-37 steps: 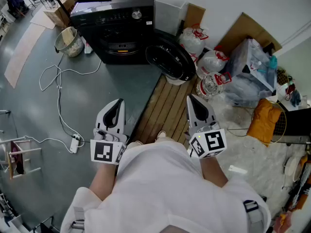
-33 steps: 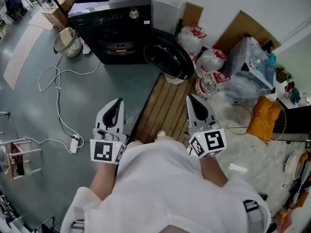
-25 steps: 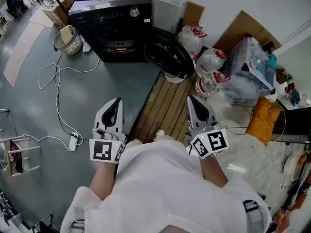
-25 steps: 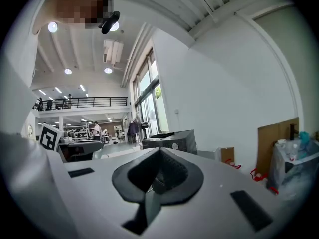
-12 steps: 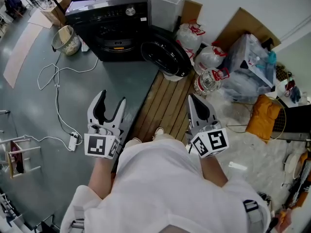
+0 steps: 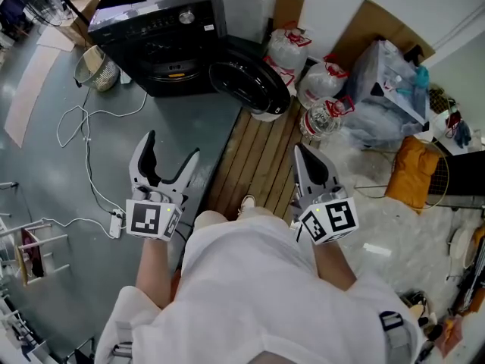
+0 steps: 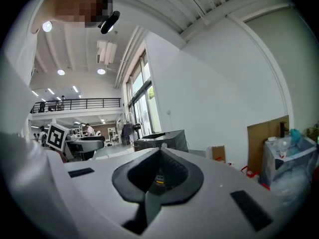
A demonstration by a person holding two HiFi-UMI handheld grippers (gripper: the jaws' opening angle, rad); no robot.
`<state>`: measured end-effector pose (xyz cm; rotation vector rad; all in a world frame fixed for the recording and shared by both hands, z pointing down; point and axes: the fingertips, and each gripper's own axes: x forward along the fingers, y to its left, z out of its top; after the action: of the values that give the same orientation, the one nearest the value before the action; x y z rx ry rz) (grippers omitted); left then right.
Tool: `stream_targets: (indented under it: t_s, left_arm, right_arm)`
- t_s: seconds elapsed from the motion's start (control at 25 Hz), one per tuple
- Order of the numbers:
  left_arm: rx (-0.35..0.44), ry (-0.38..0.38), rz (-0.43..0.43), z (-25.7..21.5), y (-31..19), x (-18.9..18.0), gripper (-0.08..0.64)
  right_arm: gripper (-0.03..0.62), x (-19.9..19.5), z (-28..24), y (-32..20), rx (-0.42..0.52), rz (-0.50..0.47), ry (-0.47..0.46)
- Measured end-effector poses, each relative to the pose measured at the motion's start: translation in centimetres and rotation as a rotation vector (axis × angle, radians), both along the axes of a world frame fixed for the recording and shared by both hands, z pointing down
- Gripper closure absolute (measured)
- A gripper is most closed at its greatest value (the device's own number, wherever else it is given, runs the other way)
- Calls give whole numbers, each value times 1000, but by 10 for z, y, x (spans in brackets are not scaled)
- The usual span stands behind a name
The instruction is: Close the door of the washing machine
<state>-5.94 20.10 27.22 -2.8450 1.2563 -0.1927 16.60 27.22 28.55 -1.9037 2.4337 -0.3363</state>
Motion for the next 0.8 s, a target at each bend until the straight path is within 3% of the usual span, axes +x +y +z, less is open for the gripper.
stream_targets:
  t_s: [0.36,0.8]
  left_arm:
    - [-44,-29,54,15,-17,21,158]
    - [-107,-9,184,57,-109,43,158]
  right_arm:
    - [595,6,8,-13,-27,26,-11]
    - [595,14,10,-85,-86,132,50]
